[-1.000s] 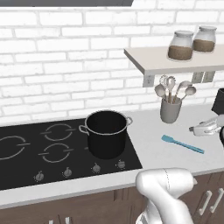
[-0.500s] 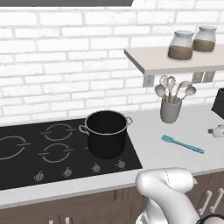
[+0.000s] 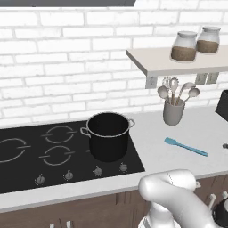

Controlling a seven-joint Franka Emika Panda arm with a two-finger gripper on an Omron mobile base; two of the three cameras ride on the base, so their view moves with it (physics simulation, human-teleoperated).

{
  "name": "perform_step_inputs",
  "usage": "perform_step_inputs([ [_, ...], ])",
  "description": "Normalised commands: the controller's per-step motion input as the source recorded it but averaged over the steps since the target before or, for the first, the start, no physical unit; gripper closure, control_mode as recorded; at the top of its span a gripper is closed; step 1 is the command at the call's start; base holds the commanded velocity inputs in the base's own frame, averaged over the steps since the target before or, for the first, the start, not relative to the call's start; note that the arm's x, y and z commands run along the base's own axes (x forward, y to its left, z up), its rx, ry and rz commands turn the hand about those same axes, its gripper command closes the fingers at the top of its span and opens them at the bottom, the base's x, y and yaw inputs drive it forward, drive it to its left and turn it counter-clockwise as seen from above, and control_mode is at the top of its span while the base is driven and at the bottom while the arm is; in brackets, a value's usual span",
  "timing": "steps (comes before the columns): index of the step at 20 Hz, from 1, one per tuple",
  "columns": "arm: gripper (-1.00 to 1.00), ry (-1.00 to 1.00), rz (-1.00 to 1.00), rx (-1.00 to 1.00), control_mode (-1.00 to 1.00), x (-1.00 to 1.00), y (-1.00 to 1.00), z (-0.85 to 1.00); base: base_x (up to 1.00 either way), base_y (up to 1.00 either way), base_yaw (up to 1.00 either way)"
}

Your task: Put the lemon and onion in the pot. Retrieve the spatula and lightly stir the vegetables in the pot.

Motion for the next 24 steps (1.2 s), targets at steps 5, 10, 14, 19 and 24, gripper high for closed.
perform_step_inputs([
  [5,-1.0,-0.08,0.17,0.0,-1.0,0.0,0.0,-0.55,0.0,0.0,0.0],
  [10,-1.0,-0.05,0.18,0.0,-1.0,0.0,0.09,-0.3,0.0,0.0,0.0],
  [14,-1.0,-0.01,0.04,0.01,-1.0,0.04,0.1,-0.32,0.0,0.0,0.0],
  [19,-1.0,0.0,-0.02,0.05,-1.0,0.15,0.19,-0.32,0.0,0.0,0.0],
  [24,-1.0,0.0,-0.06,0.02,-1.0,0.13,0.23,-0.29,0.0,0.0,0.0],
])
